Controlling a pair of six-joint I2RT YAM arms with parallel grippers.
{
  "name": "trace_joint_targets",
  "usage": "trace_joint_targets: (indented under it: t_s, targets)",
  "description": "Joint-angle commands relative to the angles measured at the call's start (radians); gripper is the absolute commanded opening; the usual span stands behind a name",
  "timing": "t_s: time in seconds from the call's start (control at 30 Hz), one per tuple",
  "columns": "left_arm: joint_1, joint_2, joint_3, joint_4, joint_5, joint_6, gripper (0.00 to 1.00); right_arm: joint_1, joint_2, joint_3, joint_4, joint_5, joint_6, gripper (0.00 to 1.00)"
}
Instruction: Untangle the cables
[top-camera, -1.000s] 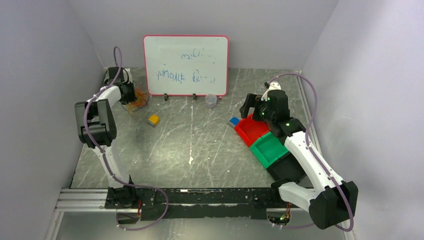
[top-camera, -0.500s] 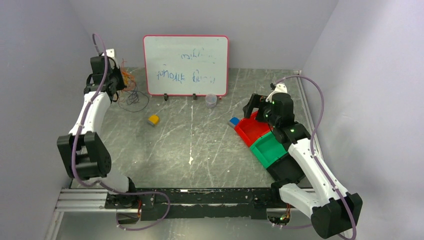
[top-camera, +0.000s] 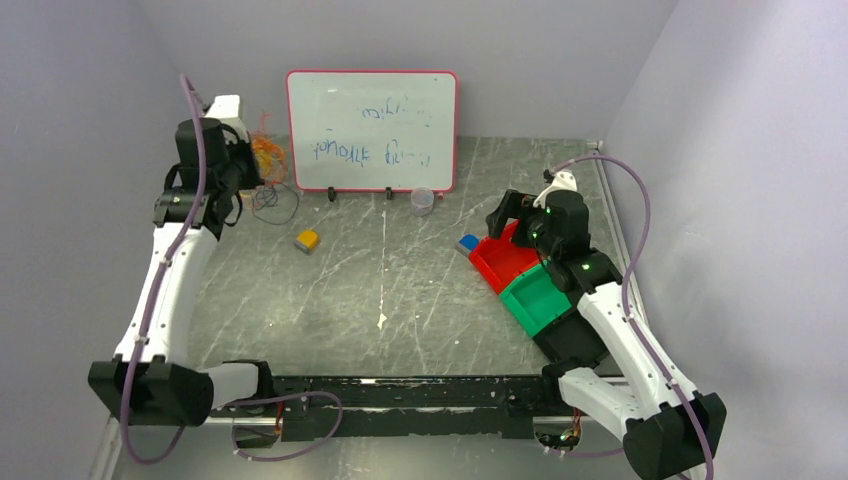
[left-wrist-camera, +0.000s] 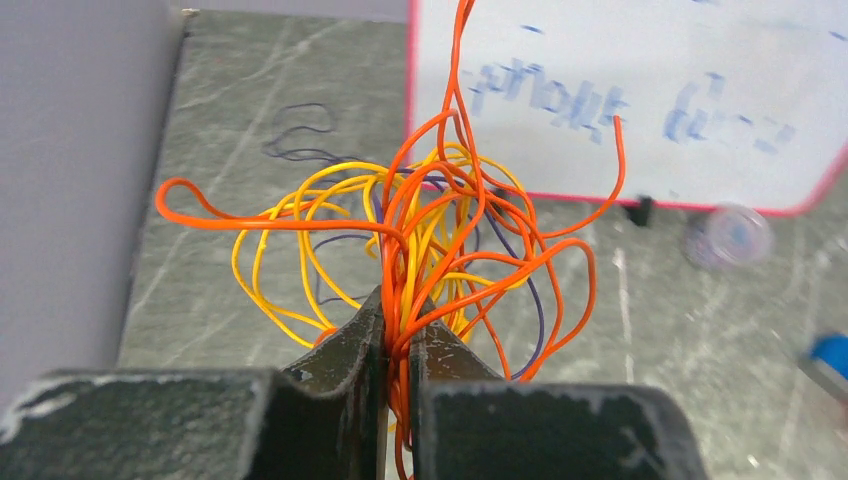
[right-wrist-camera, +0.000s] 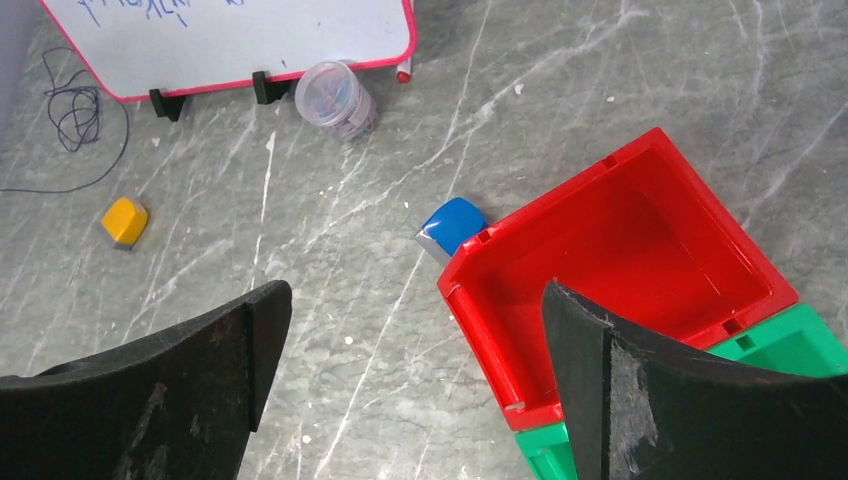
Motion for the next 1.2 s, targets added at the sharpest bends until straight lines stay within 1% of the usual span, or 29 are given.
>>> trace_joint_targets:
  t_s: [0.0, 0.17, 0.27, 0.47, 0.6, 0.67, 0.73, 0.83, 0.93, 1.03, 1.17]
  targets:
    - [-0.136, -0.071, -0.008, -0.094, -0.045, -0.022, 0.07, -0.006, -0.024, -0.004, 0.024, -0.006, 0.011, 1.0]
    - [-0.288, -0.124, 0.02, -0.114, -0.037, -0.073, 0.07, -0.006, -0.041, -0.003, 0.017, -0.001, 0.015, 1.0]
    - [-0.407, -0.123, 0.045, -0.121, -0.038, -0.097, 0.07, -0.005, -0.058, -0.006, 0.014, 0.006, 0.022, 1.0]
    - [-0.698, -0.078, 0.057, -0.105, -0.138, -0.126, 0.07, -0.006, -0.094, -0.013, 0.004, 0.033, 0.039, 1.0]
    - [-0.886, -0.034, 0.047, -0.044, -0.195, -0.138, 0.07, -0.006, -0.113, -0.016, -0.004, 0.057, 0.048, 1.0]
    - [-0.95, -0.018, 0.025, -0.001, -0.197, -0.153, 0.07, -0.005, -0.12, -0.015, -0.008, 0.071, 0.053, 1.0]
    - [-0.987, -0.014, -0.015, 0.044, -0.18, -0.175, 0.07, -0.006, -0.126, -0.016, -0.011, 0.084, 0.058, 1.0]
    - [-0.997, -0.024, -0.106, 0.109, -0.146, -0.224, 0.07, -0.006, -0.131, -0.019, -0.015, 0.095, 0.063, 1.0]
    - [-0.997, -0.039, -0.21, 0.158, -0.174, -0.262, 0.07, -0.006, -0.127, -0.03, -0.01, 0.092, 0.07, 1.0]
    - [-0.995, -0.028, -0.268, 0.169, -0.21, -0.271, 0.08, -0.006, -0.115, -0.041, 0.003, 0.076, 0.078, 1.0]
    - [-0.981, 0.014, -0.321, 0.158, -0.238, -0.324, 0.19, -0.006, -0.095, -0.05, 0.019, 0.055, 0.091, 1.0]
